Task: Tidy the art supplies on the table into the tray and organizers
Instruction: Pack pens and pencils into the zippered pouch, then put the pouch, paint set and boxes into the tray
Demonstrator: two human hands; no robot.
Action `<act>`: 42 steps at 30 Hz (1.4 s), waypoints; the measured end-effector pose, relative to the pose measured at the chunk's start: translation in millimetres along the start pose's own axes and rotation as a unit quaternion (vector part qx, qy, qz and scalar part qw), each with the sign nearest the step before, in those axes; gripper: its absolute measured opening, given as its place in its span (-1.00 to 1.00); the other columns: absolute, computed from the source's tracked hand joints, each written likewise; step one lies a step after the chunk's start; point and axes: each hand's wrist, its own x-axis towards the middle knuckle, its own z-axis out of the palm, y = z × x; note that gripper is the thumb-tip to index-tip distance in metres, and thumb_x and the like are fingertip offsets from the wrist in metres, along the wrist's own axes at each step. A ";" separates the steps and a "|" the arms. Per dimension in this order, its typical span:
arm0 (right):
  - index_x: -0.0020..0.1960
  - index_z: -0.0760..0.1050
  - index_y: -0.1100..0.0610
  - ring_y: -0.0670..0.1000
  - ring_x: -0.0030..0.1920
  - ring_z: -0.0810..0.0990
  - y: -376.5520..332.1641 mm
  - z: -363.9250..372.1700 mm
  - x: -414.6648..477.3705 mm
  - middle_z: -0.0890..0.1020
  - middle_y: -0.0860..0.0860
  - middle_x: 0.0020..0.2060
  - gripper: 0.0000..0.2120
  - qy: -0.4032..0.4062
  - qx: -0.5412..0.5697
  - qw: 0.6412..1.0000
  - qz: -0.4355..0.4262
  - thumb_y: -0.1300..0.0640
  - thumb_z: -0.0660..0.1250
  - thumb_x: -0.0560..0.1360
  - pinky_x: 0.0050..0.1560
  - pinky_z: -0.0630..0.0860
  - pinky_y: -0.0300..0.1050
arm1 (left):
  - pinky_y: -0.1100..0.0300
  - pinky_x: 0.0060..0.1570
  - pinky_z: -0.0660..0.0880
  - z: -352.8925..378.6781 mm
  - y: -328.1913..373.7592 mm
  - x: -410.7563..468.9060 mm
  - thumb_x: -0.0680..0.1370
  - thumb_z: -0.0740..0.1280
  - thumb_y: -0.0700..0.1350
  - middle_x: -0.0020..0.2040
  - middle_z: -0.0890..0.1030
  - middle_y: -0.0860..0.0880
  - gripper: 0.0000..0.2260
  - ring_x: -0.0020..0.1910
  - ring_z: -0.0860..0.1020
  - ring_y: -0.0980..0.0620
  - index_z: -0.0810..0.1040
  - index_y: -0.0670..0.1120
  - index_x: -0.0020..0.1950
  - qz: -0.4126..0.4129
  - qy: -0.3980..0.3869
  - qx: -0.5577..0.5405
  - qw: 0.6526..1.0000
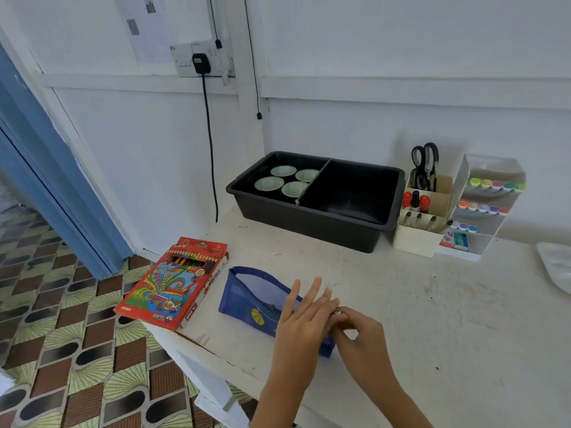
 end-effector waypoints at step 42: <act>-0.17 0.58 0.03 0.02 -0.26 0.61 36.7 -316.8 -150.8 0.66 -0.04 -0.22 -0.65 0.385 0.004 0.880 0.277 0.43 0.18 0.51 -0.22 0.59 -0.17 | 0.63 0.07 0.17 75.9 304.3 50.0 0.59 0.25 -0.08 0.11 0.51 0.19 -0.80 0.08 0.35 0.43 0.48 0.17 0.16 -0.057 -0.262 -0.374 0.888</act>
